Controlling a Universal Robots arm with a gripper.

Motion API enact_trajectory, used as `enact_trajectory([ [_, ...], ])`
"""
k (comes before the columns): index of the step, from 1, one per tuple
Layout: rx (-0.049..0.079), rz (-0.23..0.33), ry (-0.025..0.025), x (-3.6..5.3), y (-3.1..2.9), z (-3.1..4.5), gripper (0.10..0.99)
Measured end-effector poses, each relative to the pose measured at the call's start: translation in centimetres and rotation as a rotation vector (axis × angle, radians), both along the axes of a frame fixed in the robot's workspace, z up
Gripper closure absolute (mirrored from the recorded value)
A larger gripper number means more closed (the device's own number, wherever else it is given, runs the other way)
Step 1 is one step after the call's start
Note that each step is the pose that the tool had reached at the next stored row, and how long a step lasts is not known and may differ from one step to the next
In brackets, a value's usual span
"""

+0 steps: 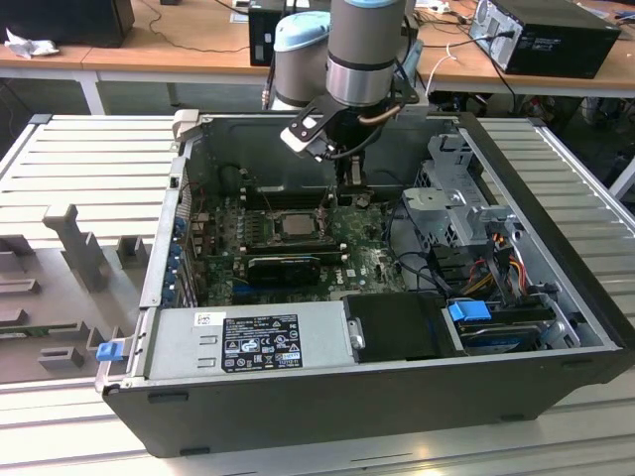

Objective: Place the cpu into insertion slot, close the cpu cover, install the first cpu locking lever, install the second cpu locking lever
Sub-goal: 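Close the cpu cover, then install the first cpu locking lever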

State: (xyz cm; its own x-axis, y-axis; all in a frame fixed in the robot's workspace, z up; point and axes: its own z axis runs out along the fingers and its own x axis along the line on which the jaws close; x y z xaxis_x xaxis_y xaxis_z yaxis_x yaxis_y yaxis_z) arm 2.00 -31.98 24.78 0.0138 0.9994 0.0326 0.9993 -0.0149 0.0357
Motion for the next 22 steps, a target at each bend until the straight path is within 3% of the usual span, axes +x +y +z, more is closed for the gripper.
enact_trajectory([
  [4,0.000,0.000,0.0001,-2.42,0.00,-0.14,0.980],
  [7,0.000,0.001,0.0000,-3.70,0.00,-0.64,0.980],
  [11,0.000,0.012,0.0008,-4.45,0.00,-1.48,0.980],
  [14,0.000,0.019,0.0076,-4.88,0.00,-1.73,0.980],
  [22,0.000,0.020,0.0079,-6.10,0.00,-1.76,0.980],
])
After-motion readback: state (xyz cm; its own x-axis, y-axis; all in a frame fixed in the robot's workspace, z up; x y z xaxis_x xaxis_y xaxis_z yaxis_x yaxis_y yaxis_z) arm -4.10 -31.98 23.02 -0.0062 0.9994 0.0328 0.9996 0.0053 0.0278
